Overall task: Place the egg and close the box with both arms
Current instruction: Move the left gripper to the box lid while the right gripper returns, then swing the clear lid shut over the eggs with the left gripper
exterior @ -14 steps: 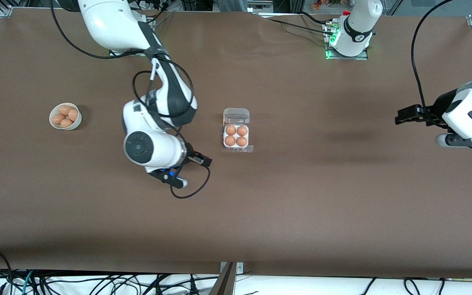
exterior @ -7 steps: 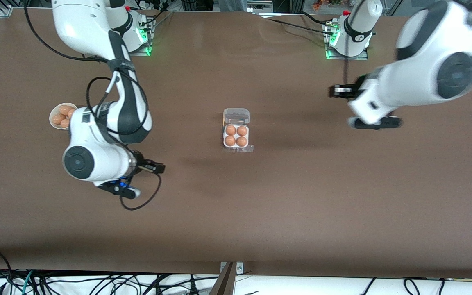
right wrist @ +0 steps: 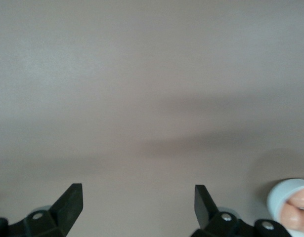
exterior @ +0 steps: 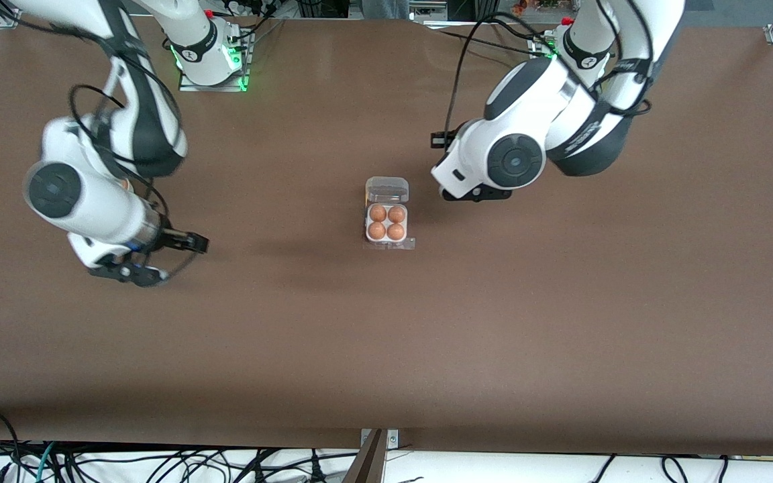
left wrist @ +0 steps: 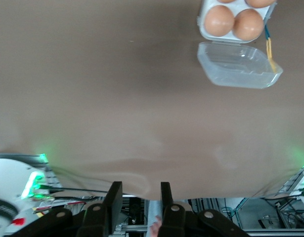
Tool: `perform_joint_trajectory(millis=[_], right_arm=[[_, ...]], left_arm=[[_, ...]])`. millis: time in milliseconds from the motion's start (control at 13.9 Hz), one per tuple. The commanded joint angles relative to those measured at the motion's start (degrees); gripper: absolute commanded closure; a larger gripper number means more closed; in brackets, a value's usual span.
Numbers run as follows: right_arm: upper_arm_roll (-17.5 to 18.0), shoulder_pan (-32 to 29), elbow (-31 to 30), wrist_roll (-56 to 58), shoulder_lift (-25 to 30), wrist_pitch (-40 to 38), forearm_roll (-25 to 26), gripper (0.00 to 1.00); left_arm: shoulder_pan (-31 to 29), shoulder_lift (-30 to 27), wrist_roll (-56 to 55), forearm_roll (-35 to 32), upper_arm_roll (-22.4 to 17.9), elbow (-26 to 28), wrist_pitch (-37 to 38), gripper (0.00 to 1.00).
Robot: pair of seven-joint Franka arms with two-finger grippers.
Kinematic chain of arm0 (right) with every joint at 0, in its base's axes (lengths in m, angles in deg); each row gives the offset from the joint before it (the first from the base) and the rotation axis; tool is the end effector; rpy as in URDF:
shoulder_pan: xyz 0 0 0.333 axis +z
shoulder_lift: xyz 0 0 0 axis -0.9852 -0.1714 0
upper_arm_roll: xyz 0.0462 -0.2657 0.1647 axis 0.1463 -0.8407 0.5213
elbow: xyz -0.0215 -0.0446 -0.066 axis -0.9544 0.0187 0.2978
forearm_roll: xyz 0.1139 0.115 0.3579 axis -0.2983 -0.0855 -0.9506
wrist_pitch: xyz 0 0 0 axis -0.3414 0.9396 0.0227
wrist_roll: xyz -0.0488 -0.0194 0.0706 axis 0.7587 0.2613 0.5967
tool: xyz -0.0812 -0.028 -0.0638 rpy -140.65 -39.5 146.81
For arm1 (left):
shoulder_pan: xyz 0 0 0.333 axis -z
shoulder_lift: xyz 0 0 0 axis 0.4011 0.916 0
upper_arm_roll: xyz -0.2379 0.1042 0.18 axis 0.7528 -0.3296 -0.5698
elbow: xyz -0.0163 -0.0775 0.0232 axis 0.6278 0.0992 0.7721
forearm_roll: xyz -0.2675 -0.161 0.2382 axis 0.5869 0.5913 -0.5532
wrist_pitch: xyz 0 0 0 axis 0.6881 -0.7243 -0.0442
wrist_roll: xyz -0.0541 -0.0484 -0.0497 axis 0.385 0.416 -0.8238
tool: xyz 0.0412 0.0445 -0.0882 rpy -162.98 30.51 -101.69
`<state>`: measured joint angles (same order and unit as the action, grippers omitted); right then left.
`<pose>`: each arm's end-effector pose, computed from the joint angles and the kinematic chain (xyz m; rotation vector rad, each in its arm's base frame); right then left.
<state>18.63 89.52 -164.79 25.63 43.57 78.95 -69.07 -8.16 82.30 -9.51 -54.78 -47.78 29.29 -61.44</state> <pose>0.6160 0.0828 0.3997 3.1112 -0.1555 -0.0862 0.5006 -0.3823 0.4007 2.9123 0.1164 -0.9832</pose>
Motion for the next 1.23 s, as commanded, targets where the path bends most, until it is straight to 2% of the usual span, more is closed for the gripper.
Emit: perform_joint_trajectory(millis=[0,288,432,505,649,865,1153], right_arm=[[2.2,-5.5,-7.4,8.3,11.8,-1.7,0.9,0.0],[2.3,-9.1,-4.5,8.0,22.0,-15.3,2.4,0.0],[2.3,-9.6,3.6,7.9,21.4,-24.2,2.7,0.0],[2.2,-9.7,6.9,7.8,21.2,-27.2,2.8,0.0],[2.2,-10.6,8.9,7.9,21.8,-29.4,2.9,0.0],[2.2,-10.7,8.3,7.1,21.7,-28.8,2.2,0.0],[2.2,-11.8,6.9,7.8,21.9,-26.2,1.9,0.0]], left_arm=[[3.9,5.0,-5.2,1.6,-0.2,-1.3,-4.8,0.61],[8.3,10.7,-10.9,2.1,-0.3,-1.3,-9.8,0.61],[9.7,12.2,-11.3,1.9,-0.4,-1.3,-10.2,0.63],[10.3,12.8,-11.5,1.8,-0.6,-1.3,-10.5,0.68],[10.4,12.8,-11.7,1.8,-0.6,-1.3,-12.7,0.79],[10.4,12.8,-11.7,1.8,-0.6,-1.4,-15.3,0.93],[11.9,14.4,-11.6,1.4,-0.7,-1.4,-17.0,0.95]])
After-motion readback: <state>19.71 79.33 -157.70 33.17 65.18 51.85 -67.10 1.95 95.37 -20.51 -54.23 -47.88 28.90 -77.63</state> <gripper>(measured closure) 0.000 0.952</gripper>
